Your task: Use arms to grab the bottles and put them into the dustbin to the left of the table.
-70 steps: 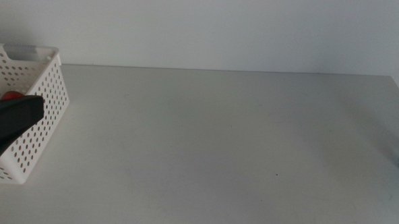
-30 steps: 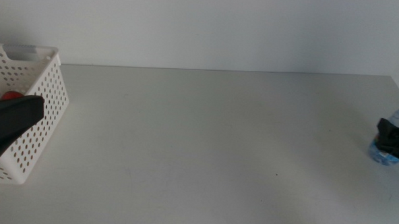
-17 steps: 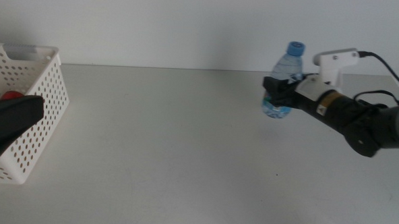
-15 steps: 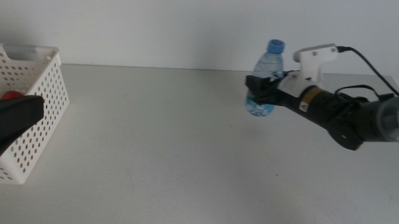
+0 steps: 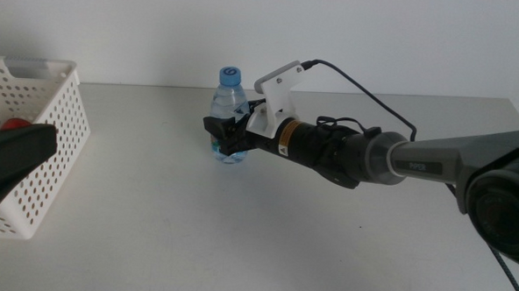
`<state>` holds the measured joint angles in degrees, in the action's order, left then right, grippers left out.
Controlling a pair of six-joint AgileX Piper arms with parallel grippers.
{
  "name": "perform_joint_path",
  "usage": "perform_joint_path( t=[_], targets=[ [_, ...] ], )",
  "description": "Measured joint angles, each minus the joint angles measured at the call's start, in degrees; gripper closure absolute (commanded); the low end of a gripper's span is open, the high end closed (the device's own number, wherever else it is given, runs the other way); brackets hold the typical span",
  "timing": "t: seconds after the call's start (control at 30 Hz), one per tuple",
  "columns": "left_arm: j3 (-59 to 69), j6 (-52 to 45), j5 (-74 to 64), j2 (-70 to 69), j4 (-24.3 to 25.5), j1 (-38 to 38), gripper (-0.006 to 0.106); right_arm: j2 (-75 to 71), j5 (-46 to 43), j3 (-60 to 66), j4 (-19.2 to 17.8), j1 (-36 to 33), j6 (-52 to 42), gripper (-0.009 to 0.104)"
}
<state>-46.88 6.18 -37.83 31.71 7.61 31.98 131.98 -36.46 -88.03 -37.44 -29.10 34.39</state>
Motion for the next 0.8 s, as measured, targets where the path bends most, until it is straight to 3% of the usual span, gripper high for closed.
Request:
perform_joint_path(
  t=[0.3, 0.47, 0.53, 0.57, 0.67, 0.8],
  targets=[
    [0.0, 0.0, 0.0, 0.0, 0.0, 0.0, 0.010, 4.8, 1.1, -5.4, 0.1, -4.2, -1.6, 0.096],
    [0.0, 0.0, 0.0, 0.0, 0.0, 0.0, 0.010, 5.1, 0.9, -5.6, 0.2, -4.7, -4.1, 0.085],
    [0.0, 0.0, 0.0, 0.0, 0.0, 0.0, 0.010, 5.1, 1.0, -5.7, 0.3, -4.7, -4.1, 0.066],
    [0.0, 0.0, 0.0, 0.0, 0.0, 0.0, 0.010, 5.1, 1.2, -5.7, 0.4, -4.7, -4.1, 0.050],
    [0.0, 0.0, 0.0, 0.0, 0.0, 0.0, 0.010, 5.1, 1.3, -5.7, 0.4, -4.8, -3.1, 0.024],
    [0.0, 0.0, 0.0, 0.0, 0.0, 0.0, 0.010, 4.2, 1.6, -5.6, -1.3, -4.8, -0.4, 0.004]
  ],
)
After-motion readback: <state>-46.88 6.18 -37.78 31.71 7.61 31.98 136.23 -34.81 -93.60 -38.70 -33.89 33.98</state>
